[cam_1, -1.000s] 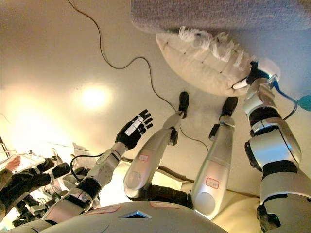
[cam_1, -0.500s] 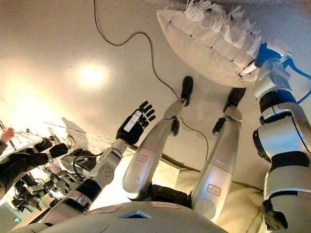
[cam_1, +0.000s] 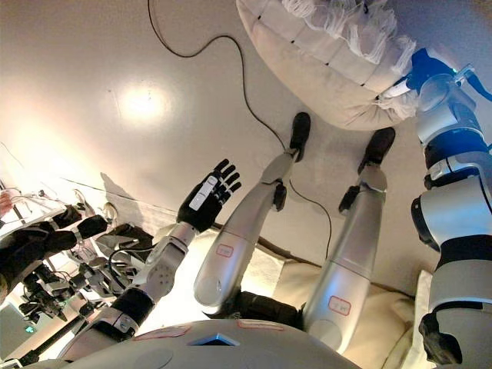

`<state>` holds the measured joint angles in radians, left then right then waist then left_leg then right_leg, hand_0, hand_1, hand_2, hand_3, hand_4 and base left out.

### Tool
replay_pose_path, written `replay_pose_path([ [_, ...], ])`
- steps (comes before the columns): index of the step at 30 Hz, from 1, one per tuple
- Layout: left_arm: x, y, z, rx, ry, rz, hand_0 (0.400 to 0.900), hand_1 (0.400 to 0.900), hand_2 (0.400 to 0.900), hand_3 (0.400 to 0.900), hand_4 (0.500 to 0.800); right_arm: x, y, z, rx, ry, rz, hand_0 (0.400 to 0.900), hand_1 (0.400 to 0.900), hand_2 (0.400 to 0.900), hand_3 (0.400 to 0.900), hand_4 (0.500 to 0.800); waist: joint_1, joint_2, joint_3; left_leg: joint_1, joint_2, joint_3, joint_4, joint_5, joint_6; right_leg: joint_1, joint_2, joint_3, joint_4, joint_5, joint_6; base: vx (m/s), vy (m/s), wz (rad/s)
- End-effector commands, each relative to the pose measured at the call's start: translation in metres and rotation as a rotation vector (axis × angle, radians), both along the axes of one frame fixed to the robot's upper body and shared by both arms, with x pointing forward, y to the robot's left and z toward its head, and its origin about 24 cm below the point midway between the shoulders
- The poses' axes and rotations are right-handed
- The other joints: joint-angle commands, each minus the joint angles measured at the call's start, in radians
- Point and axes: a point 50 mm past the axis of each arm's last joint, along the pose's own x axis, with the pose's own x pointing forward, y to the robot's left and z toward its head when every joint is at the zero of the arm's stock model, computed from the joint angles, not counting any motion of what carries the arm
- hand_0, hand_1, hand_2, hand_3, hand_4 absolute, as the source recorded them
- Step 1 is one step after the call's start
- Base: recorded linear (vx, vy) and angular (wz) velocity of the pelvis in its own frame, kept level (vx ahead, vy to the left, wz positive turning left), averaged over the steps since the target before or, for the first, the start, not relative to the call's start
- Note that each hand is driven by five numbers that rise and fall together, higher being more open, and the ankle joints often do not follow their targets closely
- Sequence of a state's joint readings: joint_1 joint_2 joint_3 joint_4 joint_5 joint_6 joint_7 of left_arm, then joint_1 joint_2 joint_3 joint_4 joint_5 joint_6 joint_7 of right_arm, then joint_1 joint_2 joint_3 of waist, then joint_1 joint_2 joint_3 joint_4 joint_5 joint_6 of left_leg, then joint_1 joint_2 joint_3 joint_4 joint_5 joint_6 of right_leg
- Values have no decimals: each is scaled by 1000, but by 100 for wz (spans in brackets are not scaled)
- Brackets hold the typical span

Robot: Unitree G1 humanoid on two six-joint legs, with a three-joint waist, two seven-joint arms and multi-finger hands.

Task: Pick up the pillow and put it on the sofa.

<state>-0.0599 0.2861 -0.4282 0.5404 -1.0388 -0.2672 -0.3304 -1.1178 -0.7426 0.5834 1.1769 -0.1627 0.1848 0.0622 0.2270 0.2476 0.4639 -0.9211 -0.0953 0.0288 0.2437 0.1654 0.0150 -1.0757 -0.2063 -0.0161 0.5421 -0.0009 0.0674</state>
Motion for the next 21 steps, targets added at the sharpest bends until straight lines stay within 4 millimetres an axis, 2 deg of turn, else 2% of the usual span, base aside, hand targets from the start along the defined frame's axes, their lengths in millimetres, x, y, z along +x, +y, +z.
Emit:
replay_pose_path([
  [1, -13, 29, 0, -9, 1, 74, 900, 900, 900, 900, 800, -1, -7, 47, -56, -136, 62, 400, 400, 400, 400, 500, -32, 131, 56, 66, -2, -47, 19, -80, -35, 137, 1, -61, -51, -70, 25, -4, -32, -1],
  [7, -19, 40, -12, 6, 82, 85, 900, 900, 900, 900, 800, -3, -3, 21, 3, -100, 109, 400, 400, 400, 400, 500, -56, 80, 56, 172, 9, -43, -8, -94, -41, 263, -6, -107, -135, -40, 24, 17, -50, -4],
  [15, -25, 72, -31, 160, 225, 170, 900, 900, 900, 900, 800, -10, 20, -38, 170, -44, 241, 400, 400, 400, 400, 500, -79, -65, 56, 424, 53, -43, -76, -121, -53, 554, -11, -191, -260, -11, 40, 36, -155, 1],
  [19, -34, 90, -42, 234, 312, 209, 900, 900, 900, 900, 800, -17, 37, -54, 201, -10, 350, 400, 400, 400, 400, 500, -91, -133, 56, 563, 79, -25, -97, -140, -59, 711, -4, -214, -302, -16, 42, 88, -99, -7],
  [21, -45, 98, -51, 271, 381, 222, 900, 900, 900, 900, 800, -22, 45, -58, 212, 13, 408, 400, 400, 400, 400, 500, -99, -165, 15, 617, 98, -14, -104, -154, -65, 779, 12, -219, -330, -24, 35, 138, -56, -9],
])
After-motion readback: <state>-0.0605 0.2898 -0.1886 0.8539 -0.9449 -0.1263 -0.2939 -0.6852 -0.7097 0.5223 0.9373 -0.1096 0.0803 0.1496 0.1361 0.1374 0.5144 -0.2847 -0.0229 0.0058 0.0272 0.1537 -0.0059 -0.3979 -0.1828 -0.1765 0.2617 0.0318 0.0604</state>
